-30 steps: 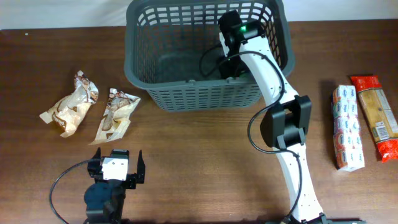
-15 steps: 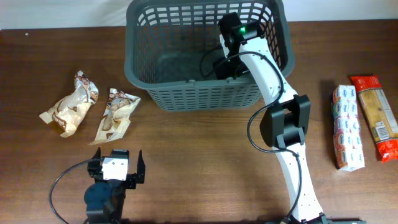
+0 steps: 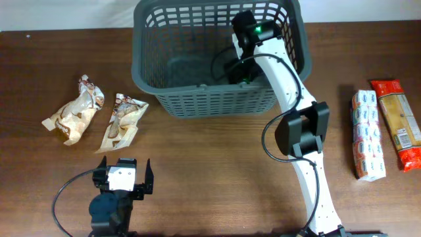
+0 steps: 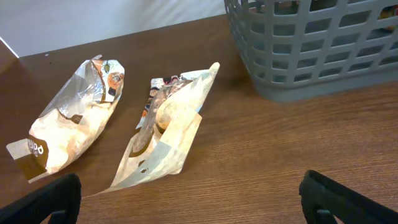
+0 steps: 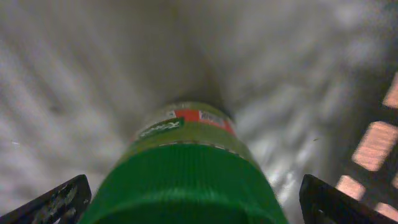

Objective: Pack container
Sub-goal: 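Lower the jar into the basket and open the right gripper, then move the right gripper back and grasp the white Kleenex tissue pack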

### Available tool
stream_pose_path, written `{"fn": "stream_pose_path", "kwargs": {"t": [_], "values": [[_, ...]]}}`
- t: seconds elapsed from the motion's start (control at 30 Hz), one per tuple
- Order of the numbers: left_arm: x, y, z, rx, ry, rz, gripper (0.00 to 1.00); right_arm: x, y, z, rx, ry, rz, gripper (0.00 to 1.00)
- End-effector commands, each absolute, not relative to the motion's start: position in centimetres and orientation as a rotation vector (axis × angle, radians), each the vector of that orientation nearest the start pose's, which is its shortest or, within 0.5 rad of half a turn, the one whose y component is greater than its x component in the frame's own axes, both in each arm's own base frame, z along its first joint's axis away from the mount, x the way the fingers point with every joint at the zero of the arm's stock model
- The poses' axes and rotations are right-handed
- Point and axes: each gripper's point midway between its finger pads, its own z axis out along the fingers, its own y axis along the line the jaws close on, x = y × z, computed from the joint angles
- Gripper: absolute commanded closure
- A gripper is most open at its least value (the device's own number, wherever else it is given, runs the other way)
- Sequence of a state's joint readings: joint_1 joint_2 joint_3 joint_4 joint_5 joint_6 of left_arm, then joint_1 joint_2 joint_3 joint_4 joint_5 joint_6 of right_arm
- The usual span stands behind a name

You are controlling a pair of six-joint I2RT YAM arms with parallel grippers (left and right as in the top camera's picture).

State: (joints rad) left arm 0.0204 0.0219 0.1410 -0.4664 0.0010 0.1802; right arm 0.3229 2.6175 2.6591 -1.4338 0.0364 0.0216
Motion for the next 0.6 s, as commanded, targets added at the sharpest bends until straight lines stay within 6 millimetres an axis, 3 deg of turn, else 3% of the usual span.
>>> {"fn": "stream_pose_path", "kwargs": {"t": [0.0,0.2,0.37,0.57], "values": [[22.4,0.4,12.3,0.171,1.911,0.139,0.01,51.9,16.6,11.7,-0.425,2.821,0.031,0.01],[22.4,0.4,12.3,0.170,1.911,0.139,0.01,52.1,16.7,17.1,-0.406,2.710,0.056,0.01],[22.4,0.4,12.3,0.171,1.911,0.140,0.01,51.8,16.5,23.2,-0.382,2.575,0.077,0.01],[22.4,0.4,12.3,0.171,1.911,0.140,0.01,49.4,15.1,34.0,-0.325,2.342,0.081,0.01]]}}
